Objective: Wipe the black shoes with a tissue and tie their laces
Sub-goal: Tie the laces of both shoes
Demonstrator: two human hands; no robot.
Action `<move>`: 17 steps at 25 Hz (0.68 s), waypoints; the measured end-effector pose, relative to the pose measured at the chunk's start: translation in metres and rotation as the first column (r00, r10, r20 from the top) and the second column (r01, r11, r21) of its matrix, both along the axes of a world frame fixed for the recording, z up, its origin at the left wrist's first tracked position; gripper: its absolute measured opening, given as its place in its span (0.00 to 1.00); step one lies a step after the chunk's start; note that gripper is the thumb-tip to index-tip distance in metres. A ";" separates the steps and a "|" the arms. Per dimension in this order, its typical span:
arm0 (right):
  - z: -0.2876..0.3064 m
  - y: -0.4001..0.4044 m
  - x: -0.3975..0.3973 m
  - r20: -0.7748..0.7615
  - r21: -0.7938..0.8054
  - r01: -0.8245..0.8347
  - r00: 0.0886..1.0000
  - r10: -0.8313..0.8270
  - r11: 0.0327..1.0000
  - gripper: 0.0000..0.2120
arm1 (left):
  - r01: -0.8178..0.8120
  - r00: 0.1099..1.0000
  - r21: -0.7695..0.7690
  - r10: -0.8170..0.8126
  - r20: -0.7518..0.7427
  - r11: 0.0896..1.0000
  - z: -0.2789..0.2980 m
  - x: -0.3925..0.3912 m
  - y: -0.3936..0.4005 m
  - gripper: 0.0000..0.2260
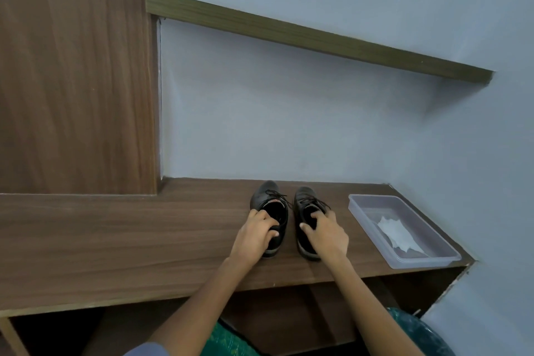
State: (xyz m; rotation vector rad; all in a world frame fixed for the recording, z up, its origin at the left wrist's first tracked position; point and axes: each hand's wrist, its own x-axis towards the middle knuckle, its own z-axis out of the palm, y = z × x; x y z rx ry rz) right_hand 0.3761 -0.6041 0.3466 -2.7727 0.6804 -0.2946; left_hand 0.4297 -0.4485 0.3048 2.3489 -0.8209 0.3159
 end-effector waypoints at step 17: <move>-0.014 -0.001 0.021 0.027 0.291 0.022 0.999 -0.031 0.957 0.13 | -0.072 0.995 0.246 0.087 -0.054 0.967 0.030 0.012 -0.035 0.14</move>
